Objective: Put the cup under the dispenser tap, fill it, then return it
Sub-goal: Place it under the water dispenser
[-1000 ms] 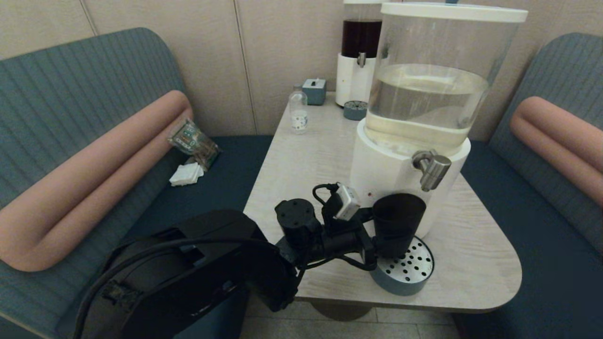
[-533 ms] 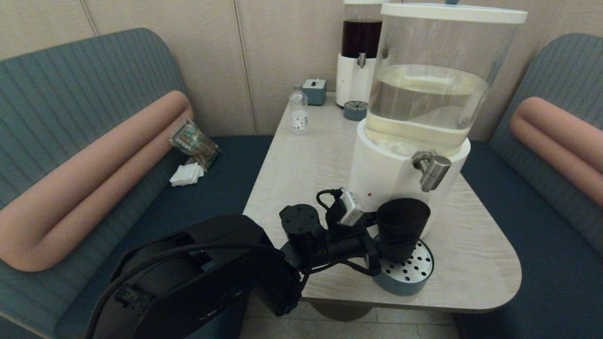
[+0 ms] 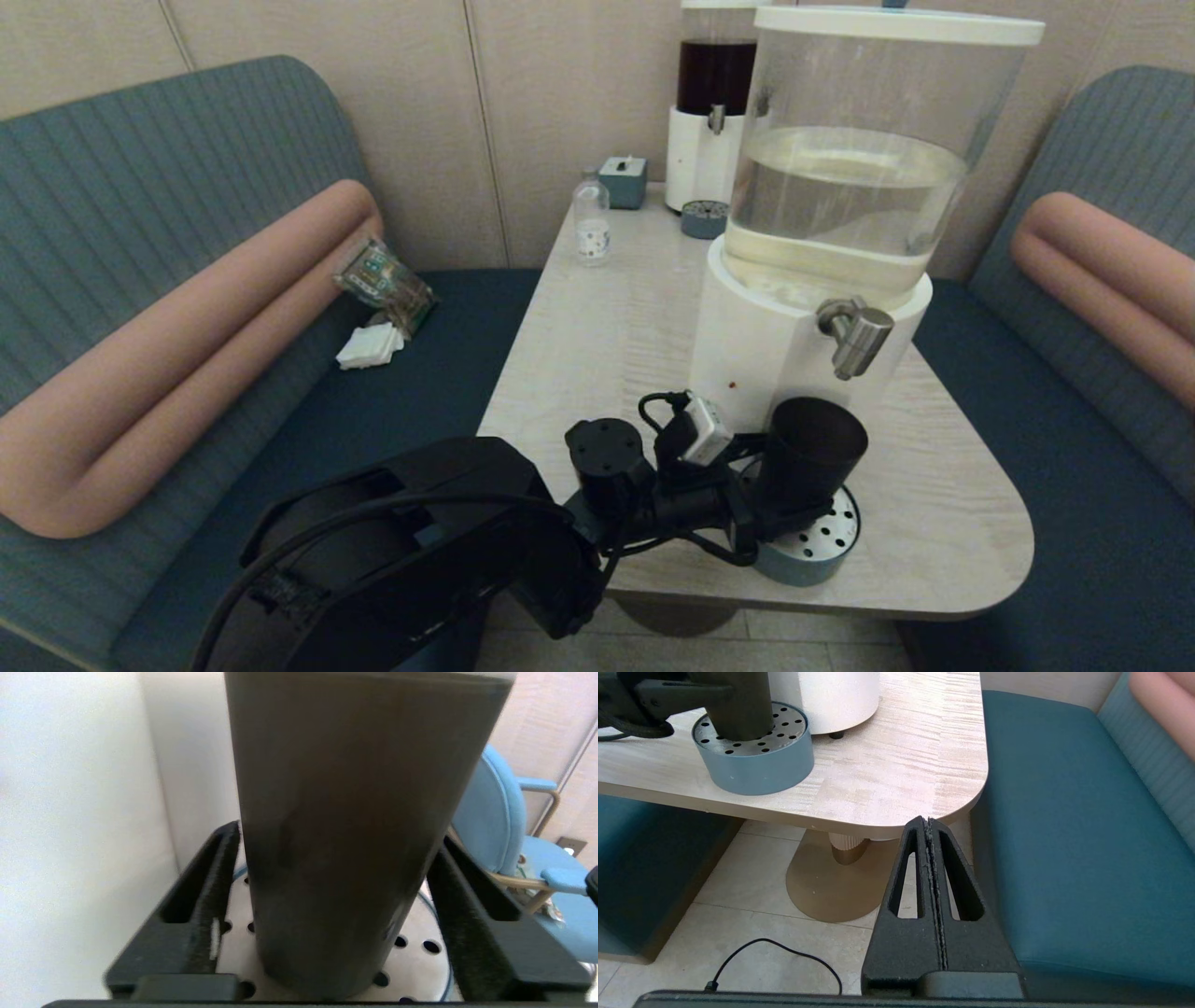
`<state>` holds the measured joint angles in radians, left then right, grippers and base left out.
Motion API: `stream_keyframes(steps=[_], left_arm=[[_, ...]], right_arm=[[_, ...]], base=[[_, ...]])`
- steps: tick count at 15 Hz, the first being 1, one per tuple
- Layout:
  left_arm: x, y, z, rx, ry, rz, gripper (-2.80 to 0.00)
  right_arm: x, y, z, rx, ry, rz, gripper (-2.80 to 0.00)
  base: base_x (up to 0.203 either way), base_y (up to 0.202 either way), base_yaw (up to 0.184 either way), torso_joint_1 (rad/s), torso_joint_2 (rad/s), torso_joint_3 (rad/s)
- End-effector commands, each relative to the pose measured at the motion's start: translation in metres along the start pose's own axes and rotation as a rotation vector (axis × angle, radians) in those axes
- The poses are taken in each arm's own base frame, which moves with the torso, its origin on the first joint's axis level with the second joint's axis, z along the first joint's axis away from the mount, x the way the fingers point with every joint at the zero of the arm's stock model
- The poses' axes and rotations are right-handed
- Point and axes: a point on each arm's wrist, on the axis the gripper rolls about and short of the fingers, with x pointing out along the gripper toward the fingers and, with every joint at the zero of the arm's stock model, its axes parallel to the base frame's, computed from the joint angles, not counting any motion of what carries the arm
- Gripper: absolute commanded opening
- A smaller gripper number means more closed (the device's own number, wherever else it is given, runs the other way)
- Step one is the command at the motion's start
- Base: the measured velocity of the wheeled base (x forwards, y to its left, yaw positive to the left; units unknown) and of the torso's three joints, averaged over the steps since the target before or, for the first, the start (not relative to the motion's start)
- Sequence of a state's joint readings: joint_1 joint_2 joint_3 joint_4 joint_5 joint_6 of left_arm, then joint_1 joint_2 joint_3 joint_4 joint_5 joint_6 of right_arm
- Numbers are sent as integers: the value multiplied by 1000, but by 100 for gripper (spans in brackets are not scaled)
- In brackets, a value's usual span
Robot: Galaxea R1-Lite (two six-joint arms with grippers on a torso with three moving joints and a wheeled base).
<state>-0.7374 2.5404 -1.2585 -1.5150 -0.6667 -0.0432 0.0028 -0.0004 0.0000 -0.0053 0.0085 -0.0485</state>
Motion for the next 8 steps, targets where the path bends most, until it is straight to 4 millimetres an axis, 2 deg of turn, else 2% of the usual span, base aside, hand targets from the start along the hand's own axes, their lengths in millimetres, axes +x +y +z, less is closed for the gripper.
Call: stream_keyframes(steps=[1, 5, 8], left_arm=[[0, 0, 2, 11, -14, -3, 0], [-1, -2, 15, 25, -26, -4, 0], [-13, -11, 30, 7, -2, -5, 0]], right_arm=[[0, 0, -1, -1, 3, 1, -280], [0, 0, -1, -1, 3, 1, -280], [0, 0, -1, -1, 3, 1, -280]], base=[[0, 0, 0, 0, 0, 0], [0, 0, 0, 0, 0, 0], [0, 0, 0, 0, 0, 0]])
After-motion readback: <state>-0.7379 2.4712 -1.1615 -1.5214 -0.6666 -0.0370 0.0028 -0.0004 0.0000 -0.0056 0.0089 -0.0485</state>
